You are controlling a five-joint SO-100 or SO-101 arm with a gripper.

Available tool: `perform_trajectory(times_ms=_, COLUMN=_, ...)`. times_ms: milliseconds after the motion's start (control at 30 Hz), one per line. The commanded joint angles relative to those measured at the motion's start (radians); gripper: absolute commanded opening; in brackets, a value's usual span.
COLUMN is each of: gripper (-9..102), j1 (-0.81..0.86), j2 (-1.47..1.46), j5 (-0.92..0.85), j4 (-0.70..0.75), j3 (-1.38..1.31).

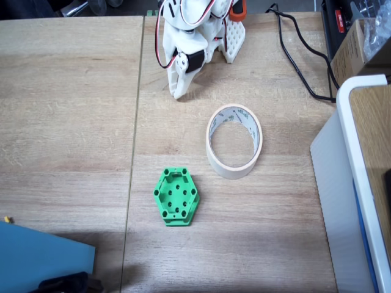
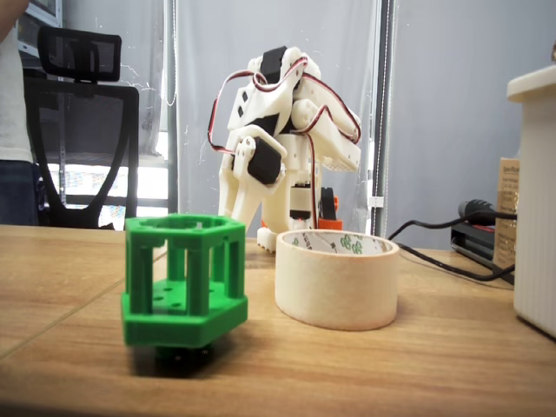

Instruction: Grasp a component and put it in the bin.

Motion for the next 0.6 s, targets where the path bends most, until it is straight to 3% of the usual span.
perform_trajectory(times_ms=0, gripper=0, j1=0.005, j2=-0.008, j5=0.011, j4=0.02, j3=0.009)
perform_trajectory(times_ms=567, gripper=0, j1=-0.002, j2=-0.008, j5=0.011, j4=0.02, j3=0.009)
